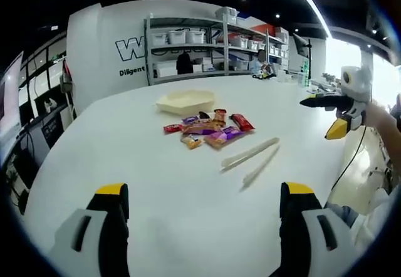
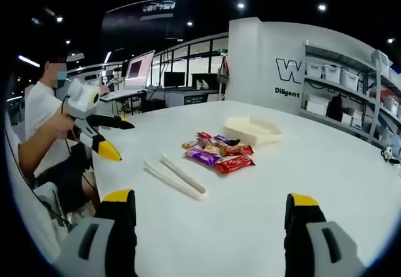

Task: Place the target food into the container with the food tongs after gripping and lifting it, then release it inside without dropping or visibly crushing the food.

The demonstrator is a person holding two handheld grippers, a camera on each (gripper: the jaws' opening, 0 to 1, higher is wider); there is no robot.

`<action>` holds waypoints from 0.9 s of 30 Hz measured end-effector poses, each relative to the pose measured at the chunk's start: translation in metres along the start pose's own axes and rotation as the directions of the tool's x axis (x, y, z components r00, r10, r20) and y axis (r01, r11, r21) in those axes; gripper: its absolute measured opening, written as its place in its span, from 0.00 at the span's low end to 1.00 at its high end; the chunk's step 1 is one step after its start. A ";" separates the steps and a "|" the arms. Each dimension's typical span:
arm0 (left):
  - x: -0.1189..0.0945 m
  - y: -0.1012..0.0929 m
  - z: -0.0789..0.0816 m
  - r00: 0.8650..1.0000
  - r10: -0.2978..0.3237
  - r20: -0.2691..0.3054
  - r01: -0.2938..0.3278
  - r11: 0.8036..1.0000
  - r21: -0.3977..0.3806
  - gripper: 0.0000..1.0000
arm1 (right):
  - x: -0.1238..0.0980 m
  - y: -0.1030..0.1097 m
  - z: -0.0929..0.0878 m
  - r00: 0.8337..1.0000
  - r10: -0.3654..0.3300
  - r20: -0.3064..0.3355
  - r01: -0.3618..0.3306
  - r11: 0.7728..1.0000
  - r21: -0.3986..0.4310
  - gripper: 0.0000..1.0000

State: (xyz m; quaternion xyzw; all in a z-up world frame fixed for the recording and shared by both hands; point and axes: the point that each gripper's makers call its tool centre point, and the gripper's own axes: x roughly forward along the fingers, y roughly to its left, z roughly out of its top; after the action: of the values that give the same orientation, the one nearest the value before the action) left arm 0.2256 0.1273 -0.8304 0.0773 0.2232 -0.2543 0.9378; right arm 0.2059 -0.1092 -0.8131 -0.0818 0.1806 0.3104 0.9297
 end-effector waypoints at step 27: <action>0.001 -0.001 0.003 0.999 -0.024 0.049 0.022 0.999 0.040 0.99 | 0.020 -0.002 -0.011 0.993 0.102 0.051 -0.103 0.995 0.016 0.92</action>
State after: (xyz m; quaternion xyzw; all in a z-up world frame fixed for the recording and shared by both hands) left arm 0.2274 0.1252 -0.8280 0.0868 0.1959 -0.2712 0.9384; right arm 0.2189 -0.1029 -0.8311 -0.0559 0.1639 0.3579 0.9175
